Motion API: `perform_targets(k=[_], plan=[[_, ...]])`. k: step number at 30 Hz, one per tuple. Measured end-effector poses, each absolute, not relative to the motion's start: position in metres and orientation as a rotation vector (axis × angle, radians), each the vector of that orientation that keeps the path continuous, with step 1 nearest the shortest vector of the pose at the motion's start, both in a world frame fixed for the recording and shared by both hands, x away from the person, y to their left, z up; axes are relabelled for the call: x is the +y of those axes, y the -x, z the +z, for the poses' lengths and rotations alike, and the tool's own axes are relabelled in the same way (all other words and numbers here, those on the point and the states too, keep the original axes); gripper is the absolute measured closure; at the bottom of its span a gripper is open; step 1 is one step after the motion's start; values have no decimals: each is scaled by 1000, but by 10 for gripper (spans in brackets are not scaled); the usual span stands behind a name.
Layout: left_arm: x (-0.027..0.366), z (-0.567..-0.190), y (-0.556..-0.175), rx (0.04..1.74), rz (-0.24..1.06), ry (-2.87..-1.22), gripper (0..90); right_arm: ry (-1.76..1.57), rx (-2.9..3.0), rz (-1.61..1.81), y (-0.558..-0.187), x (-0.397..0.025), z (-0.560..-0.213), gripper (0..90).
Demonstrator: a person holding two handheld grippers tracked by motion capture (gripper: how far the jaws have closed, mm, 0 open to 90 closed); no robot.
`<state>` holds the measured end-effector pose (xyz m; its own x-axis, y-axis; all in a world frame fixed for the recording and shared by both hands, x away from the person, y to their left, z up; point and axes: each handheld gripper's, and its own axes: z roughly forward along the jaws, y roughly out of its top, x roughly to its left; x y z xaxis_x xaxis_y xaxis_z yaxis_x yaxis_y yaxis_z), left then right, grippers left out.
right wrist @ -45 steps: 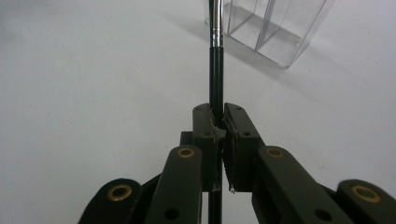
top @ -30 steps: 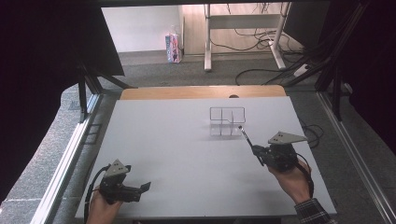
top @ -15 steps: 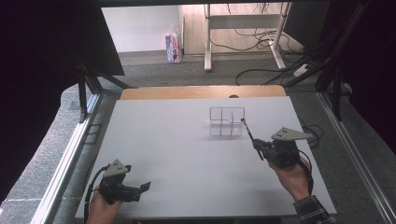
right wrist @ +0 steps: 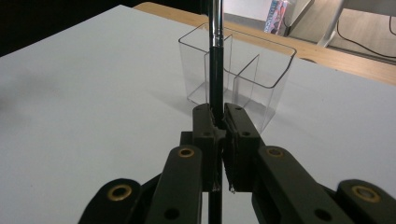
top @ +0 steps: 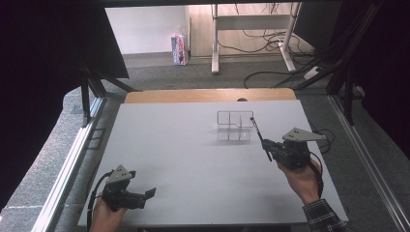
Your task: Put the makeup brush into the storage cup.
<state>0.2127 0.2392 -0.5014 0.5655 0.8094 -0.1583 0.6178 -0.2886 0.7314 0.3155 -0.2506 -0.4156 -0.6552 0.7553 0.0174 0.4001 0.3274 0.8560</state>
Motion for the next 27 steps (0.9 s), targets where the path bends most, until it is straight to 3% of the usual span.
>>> perform_targets(k=[27], plan=[[239, -501, -213, 1139, 311, -2015, 0, -1053, 2158, 1326, -344, -244, -404, 834]])
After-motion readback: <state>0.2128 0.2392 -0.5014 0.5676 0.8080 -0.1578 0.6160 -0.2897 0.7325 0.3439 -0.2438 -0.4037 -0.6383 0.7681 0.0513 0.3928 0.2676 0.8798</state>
